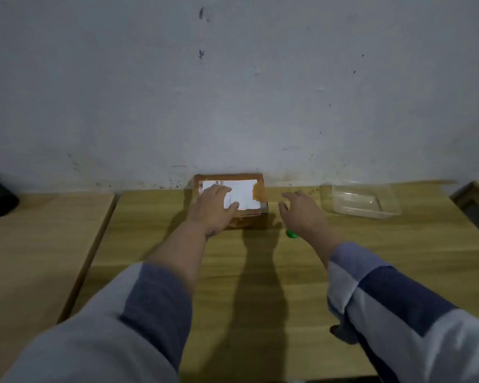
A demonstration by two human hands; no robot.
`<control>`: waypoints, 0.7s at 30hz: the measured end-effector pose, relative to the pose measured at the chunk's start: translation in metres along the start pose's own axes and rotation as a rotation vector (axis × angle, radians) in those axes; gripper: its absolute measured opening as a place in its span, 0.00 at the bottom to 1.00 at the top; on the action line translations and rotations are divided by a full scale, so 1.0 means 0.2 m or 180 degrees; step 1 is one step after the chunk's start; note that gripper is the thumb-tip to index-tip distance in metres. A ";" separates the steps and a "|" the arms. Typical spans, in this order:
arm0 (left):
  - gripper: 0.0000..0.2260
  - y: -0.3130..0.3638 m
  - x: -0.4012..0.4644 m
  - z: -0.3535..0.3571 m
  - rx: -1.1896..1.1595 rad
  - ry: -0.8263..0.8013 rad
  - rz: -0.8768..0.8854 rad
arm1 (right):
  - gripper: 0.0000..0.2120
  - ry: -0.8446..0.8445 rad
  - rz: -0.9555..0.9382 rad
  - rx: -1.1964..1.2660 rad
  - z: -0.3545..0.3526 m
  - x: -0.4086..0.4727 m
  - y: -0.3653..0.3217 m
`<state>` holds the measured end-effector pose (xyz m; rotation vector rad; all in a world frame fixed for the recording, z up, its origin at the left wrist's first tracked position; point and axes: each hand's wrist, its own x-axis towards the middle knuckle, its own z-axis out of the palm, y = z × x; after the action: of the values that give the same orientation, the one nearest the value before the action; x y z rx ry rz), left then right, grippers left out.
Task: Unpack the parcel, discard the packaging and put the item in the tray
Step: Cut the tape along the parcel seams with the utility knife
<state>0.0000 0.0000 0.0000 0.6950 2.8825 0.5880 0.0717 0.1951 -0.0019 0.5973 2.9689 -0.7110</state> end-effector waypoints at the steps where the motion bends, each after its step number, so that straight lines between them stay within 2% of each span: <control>1: 0.22 0.00 0.03 0.03 0.0011 -0.0064 -0.0042 | 0.22 -0.0033 0.0115 -0.0063 0.01 0.03 0.03; 5: 0.24 -0.05 0.15 0.15 0.0153 -0.0245 -0.0132 | 0.21 -0.0190 0.0460 -0.0260 0.10 0.13 0.17; 9: 0.26 -0.10 0.24 0.21 0.0529 -0.0151 -0.0116 | 0.21 -0.0237 0.0745 -0.0100 0.17 0.19 0.25; 16: 0.28 -0.18 0.26 0.31 0.0980 -0.0160 -0.0122 | 0.22 -0.0105 0.0882 0.0007 0.27 0.24 0.27; 21: 0.38 -0.18 0.24 0.28 0.0984 -0.0350 -0.0092 | 0.28 -0.0138 0.0874 0.0506 0.27 0.25 0.22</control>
<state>-0.0466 0.0121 -0.0679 0.6960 2.9013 0.0949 0.0396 0.2255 -0.0745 0.9621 2.7297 -0.9221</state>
